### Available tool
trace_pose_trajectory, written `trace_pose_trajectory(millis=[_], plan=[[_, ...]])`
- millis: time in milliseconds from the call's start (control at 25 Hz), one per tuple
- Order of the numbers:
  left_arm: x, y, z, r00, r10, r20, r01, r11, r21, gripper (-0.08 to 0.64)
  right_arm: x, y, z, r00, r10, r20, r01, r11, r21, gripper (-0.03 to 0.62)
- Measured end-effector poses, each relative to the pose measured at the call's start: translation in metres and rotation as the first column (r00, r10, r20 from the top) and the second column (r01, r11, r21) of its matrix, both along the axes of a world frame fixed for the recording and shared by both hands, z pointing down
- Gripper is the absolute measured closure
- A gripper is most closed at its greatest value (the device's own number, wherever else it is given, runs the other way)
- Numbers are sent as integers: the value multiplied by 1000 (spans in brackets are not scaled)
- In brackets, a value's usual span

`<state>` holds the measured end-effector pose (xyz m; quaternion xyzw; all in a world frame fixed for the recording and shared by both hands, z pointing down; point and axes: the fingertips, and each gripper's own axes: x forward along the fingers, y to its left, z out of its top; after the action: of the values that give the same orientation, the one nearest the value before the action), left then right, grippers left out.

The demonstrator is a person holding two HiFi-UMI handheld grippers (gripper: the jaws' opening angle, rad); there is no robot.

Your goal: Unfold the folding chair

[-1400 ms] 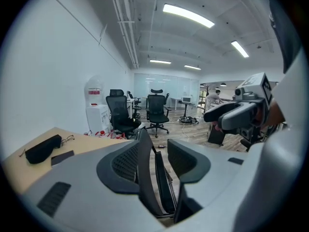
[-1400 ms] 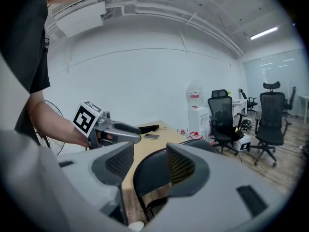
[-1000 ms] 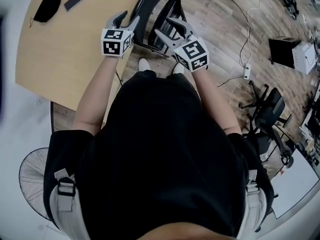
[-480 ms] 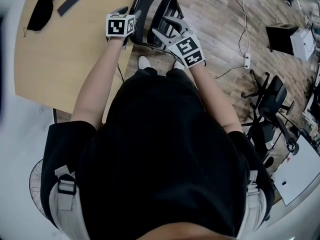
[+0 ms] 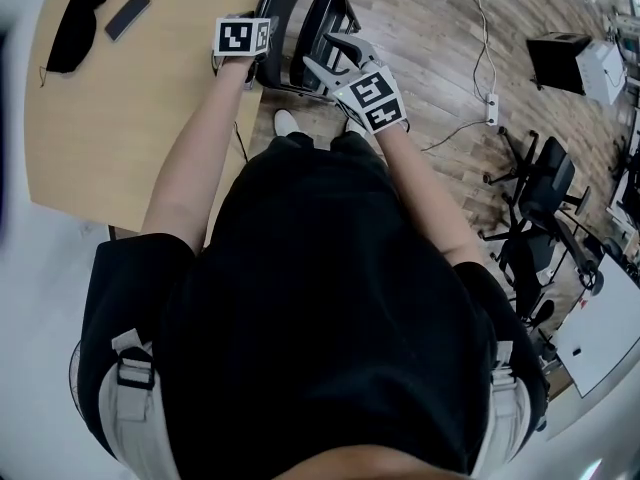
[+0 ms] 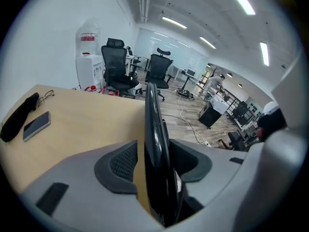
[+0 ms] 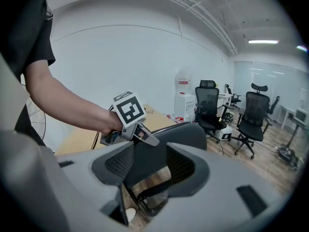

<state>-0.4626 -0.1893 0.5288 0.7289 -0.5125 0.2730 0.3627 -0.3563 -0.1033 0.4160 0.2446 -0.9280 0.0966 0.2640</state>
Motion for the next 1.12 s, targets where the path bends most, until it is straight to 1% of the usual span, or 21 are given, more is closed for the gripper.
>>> trace_pose_trajectory(millis=[240, 360, 440, 680, 920, 1120], plan=[[7, -1, 8, 1000, 2, -19, -3, 999, -36, 377, 5, -1, 11, 999, 49, -13, -49, 998, -31, 382], [10, -4, 12, 1000, 6, -19, -7, 999, -39, 407, 8, -1, 20, 997, 74, -24, -75, 996, -51, 382], [11, -5, 13, 1000, -8, -20, 7, 999, -41, 442, 10, -1, 25, 995, 93, -23, -94, 993, -66, 382], [11, -6, 14, 998, -36, -45, 34, 998, -50, 465, 21, 0, 36, 988, 153, -27, -155, 983, -99, 382], [13, -5, 15, 997, -52, -58, 48, 997, -66, 469, 43, -1, 50, 971, 235, -38, -238, 962, -133, 382], [19, -3, 14, 996, -67, -55, 62, 994, -85, 471, 68, -7, 63, 948, 314, -42, -317, 932, -175, 382]])
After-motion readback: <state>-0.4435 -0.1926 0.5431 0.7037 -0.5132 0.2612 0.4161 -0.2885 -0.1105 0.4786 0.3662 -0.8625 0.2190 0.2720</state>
